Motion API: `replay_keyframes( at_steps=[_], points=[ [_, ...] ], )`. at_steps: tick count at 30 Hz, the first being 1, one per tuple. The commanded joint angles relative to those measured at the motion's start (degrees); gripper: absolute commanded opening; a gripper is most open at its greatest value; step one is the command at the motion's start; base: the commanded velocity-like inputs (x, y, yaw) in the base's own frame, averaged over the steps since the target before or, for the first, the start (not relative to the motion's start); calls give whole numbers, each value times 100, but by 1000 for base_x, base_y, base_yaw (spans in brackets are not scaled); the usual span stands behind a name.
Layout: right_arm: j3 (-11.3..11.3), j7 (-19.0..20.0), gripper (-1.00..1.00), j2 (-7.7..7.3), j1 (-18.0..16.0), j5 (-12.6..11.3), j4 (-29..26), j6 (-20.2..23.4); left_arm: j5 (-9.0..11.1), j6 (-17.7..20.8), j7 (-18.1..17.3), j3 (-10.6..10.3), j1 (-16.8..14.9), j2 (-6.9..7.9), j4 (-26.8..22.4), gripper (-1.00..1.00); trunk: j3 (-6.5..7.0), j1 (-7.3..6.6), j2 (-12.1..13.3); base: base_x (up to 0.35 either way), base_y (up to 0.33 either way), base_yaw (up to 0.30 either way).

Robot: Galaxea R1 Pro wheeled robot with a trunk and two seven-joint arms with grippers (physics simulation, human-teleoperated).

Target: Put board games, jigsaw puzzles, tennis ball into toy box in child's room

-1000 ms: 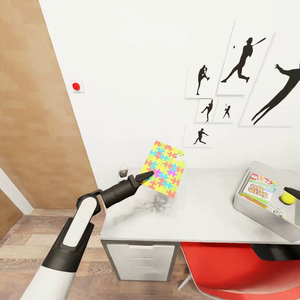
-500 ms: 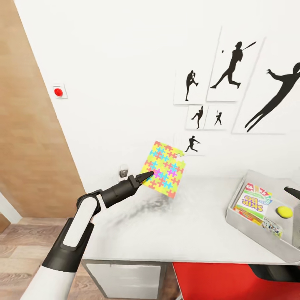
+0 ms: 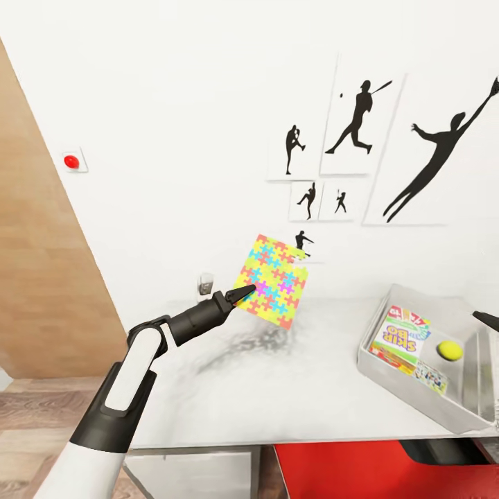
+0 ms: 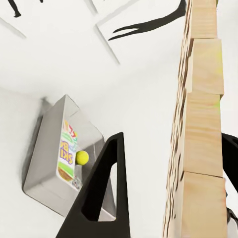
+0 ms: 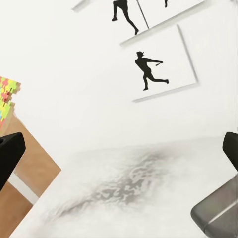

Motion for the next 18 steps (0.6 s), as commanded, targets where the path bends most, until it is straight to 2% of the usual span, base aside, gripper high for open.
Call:
replay_keyframes(
  at_steps=[1,9,18],
  points=[
    [-3,13,100,-1,-7,-6,1,28,-16,23,-21,8,-4,-2,0,-100,-3,2,-7,5,-8,-106],
    [-27,12,100,6,-7,-7,1,173,-15,23,-24,11,-5,-2,0,-100,17,2,-7,2,-3,-74],
    [-36,12,100,0,-7,-6,1,263,-14,23,-32,24,-4,-2,0,-100,21,2,-7,0,-1,-223]
  ],
)
